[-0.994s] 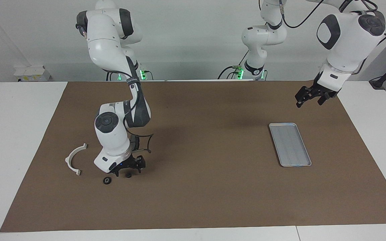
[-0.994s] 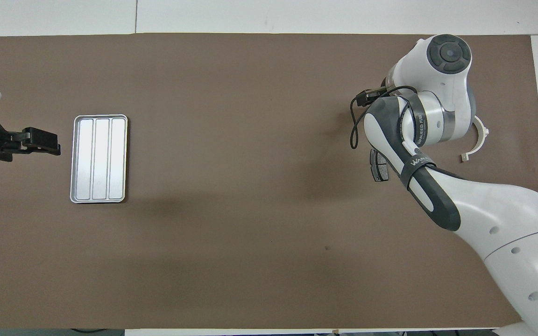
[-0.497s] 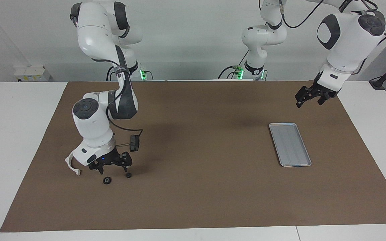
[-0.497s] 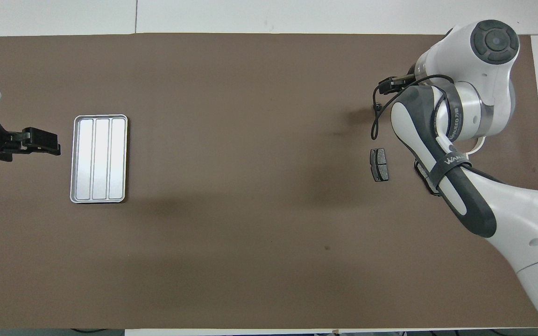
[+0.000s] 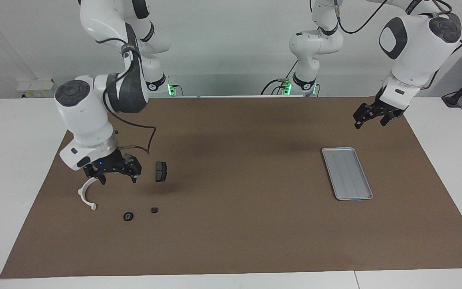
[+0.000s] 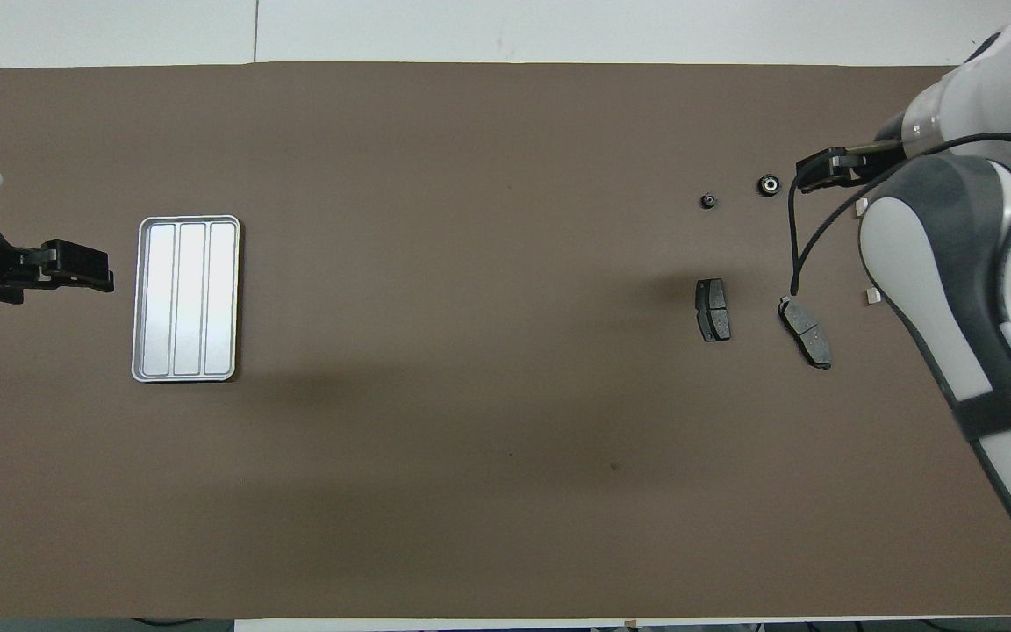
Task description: Place bearing gear from tray to pile
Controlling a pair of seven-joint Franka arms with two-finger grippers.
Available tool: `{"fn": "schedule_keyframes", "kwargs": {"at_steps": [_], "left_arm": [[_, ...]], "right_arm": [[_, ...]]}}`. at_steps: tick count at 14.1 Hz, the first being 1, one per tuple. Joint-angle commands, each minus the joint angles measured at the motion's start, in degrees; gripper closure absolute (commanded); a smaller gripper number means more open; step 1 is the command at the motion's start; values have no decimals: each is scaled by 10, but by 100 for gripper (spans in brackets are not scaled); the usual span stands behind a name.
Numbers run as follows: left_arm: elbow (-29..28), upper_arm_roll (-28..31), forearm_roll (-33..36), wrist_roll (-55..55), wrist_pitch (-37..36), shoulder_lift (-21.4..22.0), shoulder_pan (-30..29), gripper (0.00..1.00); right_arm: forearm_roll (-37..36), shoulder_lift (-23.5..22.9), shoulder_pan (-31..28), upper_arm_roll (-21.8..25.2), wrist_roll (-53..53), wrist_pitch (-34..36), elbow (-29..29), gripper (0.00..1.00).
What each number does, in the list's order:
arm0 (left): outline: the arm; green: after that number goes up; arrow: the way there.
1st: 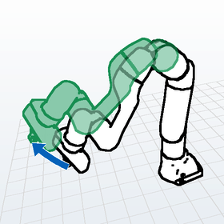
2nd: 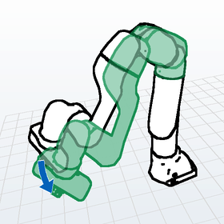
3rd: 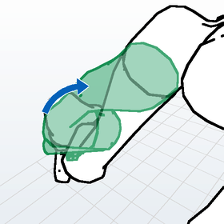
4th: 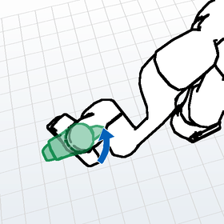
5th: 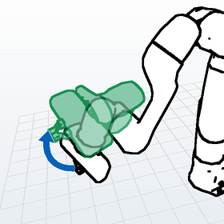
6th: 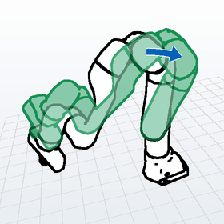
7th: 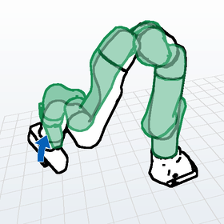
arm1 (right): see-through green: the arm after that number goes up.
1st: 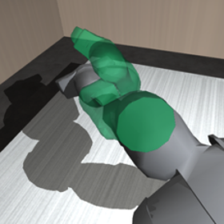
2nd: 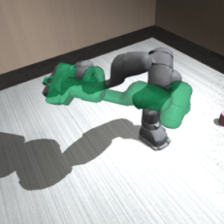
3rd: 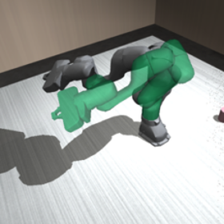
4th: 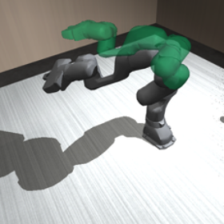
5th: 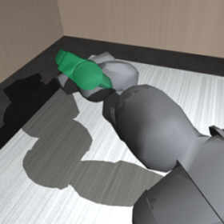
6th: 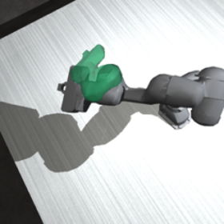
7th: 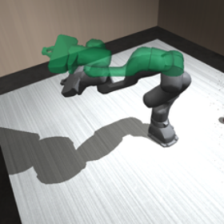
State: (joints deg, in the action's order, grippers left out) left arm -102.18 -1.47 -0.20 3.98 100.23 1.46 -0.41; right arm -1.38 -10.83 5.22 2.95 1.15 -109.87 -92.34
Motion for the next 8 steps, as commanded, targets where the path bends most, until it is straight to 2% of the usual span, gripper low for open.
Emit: {"fn": "schedule_keyframes", "kwargs": {"at_steps": [1, 4, 8], "left_arm": [[5, 1, -6, -9, -4, 3, -1, 0], [6, 1, -6, -9, -5, 3, -1, 0], [6, 1, -6, -9, -5, 3, -1, 0]], "right_arm": [[6, 125, -5, -7, -12, 65, -72, 0], [6, 188, -2, -7, -10, 154, -69, 0], [20, 198, -10, -8, -11, 216, -51, 0]]}}
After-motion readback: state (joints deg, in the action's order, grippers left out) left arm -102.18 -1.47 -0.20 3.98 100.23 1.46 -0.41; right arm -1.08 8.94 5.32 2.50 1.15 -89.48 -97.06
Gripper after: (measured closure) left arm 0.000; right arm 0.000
